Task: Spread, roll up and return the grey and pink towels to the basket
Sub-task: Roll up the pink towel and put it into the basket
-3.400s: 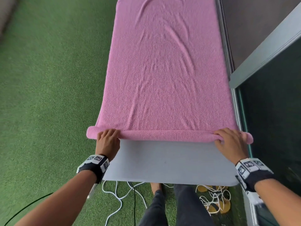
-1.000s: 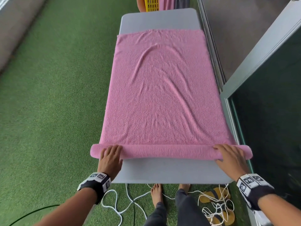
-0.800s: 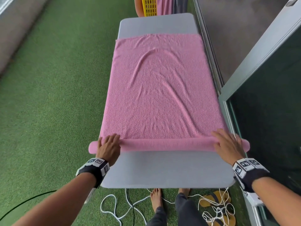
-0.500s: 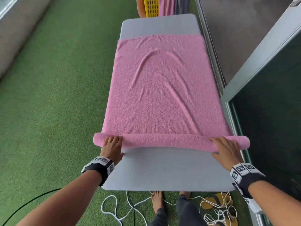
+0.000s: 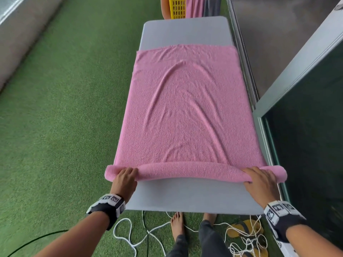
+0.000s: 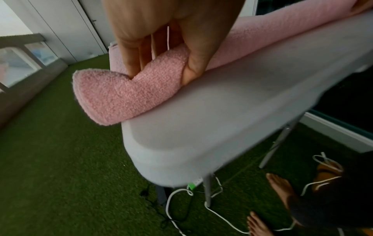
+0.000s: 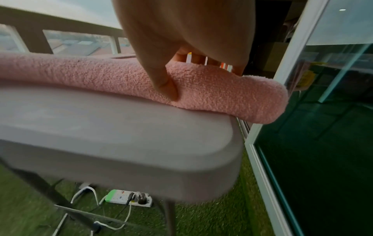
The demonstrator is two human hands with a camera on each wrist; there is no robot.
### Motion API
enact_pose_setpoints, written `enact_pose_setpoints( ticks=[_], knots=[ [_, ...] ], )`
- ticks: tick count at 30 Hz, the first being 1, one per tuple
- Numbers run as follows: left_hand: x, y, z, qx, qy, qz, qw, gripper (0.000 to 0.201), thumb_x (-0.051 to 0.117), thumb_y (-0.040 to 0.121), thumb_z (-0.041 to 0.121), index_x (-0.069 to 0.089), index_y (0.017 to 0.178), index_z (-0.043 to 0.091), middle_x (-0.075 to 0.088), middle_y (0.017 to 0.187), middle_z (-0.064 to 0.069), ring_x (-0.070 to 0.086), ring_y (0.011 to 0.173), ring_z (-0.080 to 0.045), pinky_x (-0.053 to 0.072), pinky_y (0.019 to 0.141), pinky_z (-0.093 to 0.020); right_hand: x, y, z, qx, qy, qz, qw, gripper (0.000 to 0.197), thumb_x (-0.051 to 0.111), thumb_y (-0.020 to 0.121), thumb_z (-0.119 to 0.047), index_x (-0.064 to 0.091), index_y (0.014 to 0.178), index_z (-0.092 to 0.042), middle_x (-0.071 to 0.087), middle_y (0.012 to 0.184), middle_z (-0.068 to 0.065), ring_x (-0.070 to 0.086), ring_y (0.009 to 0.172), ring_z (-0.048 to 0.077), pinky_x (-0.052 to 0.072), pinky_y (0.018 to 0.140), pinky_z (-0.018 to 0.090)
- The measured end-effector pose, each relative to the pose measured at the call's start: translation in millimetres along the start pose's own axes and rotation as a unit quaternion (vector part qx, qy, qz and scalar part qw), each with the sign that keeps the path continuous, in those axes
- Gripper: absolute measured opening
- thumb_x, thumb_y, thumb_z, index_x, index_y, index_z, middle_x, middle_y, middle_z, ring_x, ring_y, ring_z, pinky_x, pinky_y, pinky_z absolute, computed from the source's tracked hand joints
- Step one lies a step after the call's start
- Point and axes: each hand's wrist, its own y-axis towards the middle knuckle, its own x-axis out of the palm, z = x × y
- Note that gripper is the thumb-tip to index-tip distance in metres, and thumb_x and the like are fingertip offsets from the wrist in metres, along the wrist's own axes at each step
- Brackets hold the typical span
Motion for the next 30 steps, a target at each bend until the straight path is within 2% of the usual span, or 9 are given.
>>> enact_pose_setpoints(
  ticks=[10,14,16,18,21,23,25,28,30],
  knots=[
    [9,-87,8,-0.004,-0.004,-0.032,0.999,0.038,0.088,0.055,0.01,0.066,0.085,0.015,0.071,0.083,0.002,0.068,0.072,-0.017,0.059,0.067,-0.035,8,-99,9,0.051,-0.006,-0.087,0.995,0.035,0.075,0.076,-0.025,0.067,0.108,-0.037,0.063,0.098,-0.019,0.057,0.094,0.011,0.032,0.099,0.043],
    [6,-77,-1,0.032,0.024,-0.011,0.999,0.011,0.052,0.081,0.03,0.055,0.084,0.02,0.065,0.074,0.006,0.058,0.062,-0.014,0.057,0.067,-0.039,-6,-86,9,0.037,-0.016,-0.136,0.99,0.021,0.054,0.091,-0.036,0.052,0.106,-0.05,0.058,0.109,-0.022,0.054,0.109,0.004,0.021,0.108,0.04],
    [5,-55,-6,0.014,0.035,-0.006,0.999,0.04,0.027,0.09,0.033,0.056,0.109,0.014,0.068,0.097,-0.004,0.064,0.082,-0.022,0.052,0.087,-0.055,-10,-72,12,0.036,-0.004,-0.094,0.995,0.027,0.043,0.097,-0.031,0.054,0.119,-0.042,0.056,0.129,-0.016,0.05,0.123,0.008,0.012,0.116,0.045],
    [7,-40,-7,-0.008,0.051,-0.001,0.999,0.058,0.014,0.1,0.036,0.044,0.139,0.007,0.052,0.139,-0.012,0.051,0.126,-0.032,0.026,0.111,-0.06,-12,-60,13,0.028,0.02,-0.047,0.998,0.04,0.031,0.103,-0.038,0.046,0.14,-0.034,0.04,0.15,-0.014,0.039,0.137,0.01,0.003,0.118,0.048],
    [13,-35,-5,0.024,0.067,-0.033,0.997,0.065,0.037,0.097,0.052,0.03,0.147,0.011,0.027,0.151,-0.007,0.026,0.141,-0.028,0.017,0.114,-0.053,-12,-57,8,-0.009,0.017,-0.115,0.993,0.059,0.039,0.097,-0.06,0.026,0.149,-0.037,0.023,0.151,-0.022,0.021,0.146,0.009,-0.001,0.119,0.049],
    [11,-32,-5,0.034,0.072,-0.065,0.995,0.081,0.071,0.079,0.047,0.04,0.144,0.011,0.04,0.148,-0.009,0.038,0.137,-0.03,0.027,0.111,-0.054,-12,-58,8,-0.009,-0.018,-0.14,0.99,0.071,0.059,0.089,-0.053,0.026,0.15,-0.036,0.023,0.154,-0.02,0.022,0.145,0.01,0.002,0.119,0.048],
    [4,-21,-4,0.024,0.077,-0.069,0.994,0.072,0.084,0.066,0.03,0.054,0.129,0.012,0.059,0.13,-0.009,0.056,0.12,-0.029,0.04,0.103,-0.052,-18,-47,8,0.003,-0.03,-0.123,0.992,0.062,0.071,0.083,-0.037,0.044,0.139,-0.036,0.044,0.148,-0.013,0.038,0.136,0.013,0.011,0.118,0.046],
    [-14,9,2,0.011,0.098,-0.048,0.994,0.032,0.068,0.081,0.023,0.062,0.112,0.015,0.067,0.113,-0.003,0.059,0.106,-0.025,0.037,0.103,-0.048,-34,-14,6,-0.001,-0.058,-0.104,0.993,0.039,0.065,0.087,-0.034,0.058,0.126,-0.036,0.058,0.133,-0.013,0.05,0.124,0.012,0.015,0.114,0.043],
    [-20,32,1,-0.008,0.093,-0.036,0.995,0.031,0.046,0.091,0.021,0.058,0.119,0.013,0.063,0.121,-0.005,0.054,0.115,-0.026,0.027,0.112,-0.051,-42,10,3,0.016,-0.033,-0.076,0.996,0.035,0.052,0.095,-0.029,0.058,0.129,-0.031,0.054,0.139,-0.008,0.047,0.128,0.016,0.011,0.115,0.045]
  ],
)
